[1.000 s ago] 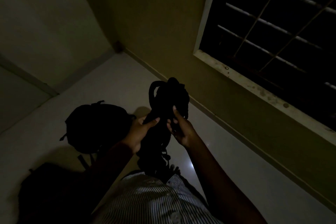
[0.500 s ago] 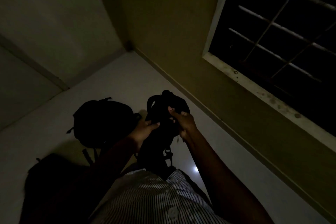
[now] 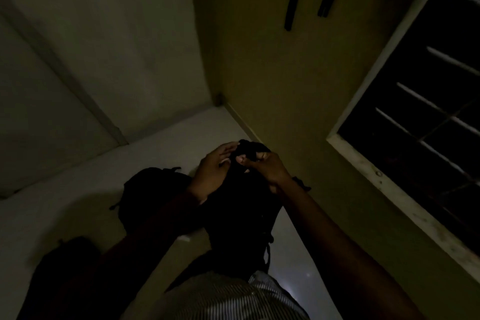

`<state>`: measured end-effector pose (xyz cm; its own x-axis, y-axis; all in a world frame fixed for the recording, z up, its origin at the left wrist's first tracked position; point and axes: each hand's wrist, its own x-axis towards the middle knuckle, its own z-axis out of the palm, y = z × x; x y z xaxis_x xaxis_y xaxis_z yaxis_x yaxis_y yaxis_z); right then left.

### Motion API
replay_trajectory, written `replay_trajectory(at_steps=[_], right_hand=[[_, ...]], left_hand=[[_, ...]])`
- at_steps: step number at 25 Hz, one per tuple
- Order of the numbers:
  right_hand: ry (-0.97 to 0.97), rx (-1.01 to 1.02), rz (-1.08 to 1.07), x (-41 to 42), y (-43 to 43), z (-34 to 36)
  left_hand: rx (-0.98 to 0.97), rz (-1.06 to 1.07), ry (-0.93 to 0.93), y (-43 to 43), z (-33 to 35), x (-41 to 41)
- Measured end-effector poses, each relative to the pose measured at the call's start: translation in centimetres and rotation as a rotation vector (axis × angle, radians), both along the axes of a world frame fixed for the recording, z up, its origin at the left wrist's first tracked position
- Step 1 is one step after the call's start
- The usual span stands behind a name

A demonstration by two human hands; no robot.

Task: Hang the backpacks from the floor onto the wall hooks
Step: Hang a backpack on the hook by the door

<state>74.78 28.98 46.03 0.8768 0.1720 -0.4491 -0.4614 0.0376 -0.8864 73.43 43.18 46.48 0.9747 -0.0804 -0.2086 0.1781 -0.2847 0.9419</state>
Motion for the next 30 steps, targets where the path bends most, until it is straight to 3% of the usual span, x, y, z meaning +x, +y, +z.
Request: replay_trajectory(at_steps=[5,8,17,22,26,30], right_hand=[[-0.198,-0.131,0.163,10.8,3.0,4.0],[-0.295,-0.222,0.205,16.1,5.1,5.4],[-0.454,-0.187,0.248,31.9,12.0,9.8],[-0.632,-0.159,0.248,44.3,15.6,17.0],[-0.593,0.059,0.244,53.0,17.6,22.3],[-0.796,0.018,0.232,61.1,20.4,27.5]], left_hand=[[0.004,-0.322,-0.075,5.2,3.7,11.9],[0.083,-0.390,-0.071,8.8,5.7,17.2],[0.179,0.009,-0.348,16.3,9.3,32.5],[0.029,0.304,-0.485,18.2,15.2,43.0],[-0.096,0.507,-0.603,19.4,21.3,50.6],[-0.123,0.605,-0.720,21.2,26.3,56.8]])
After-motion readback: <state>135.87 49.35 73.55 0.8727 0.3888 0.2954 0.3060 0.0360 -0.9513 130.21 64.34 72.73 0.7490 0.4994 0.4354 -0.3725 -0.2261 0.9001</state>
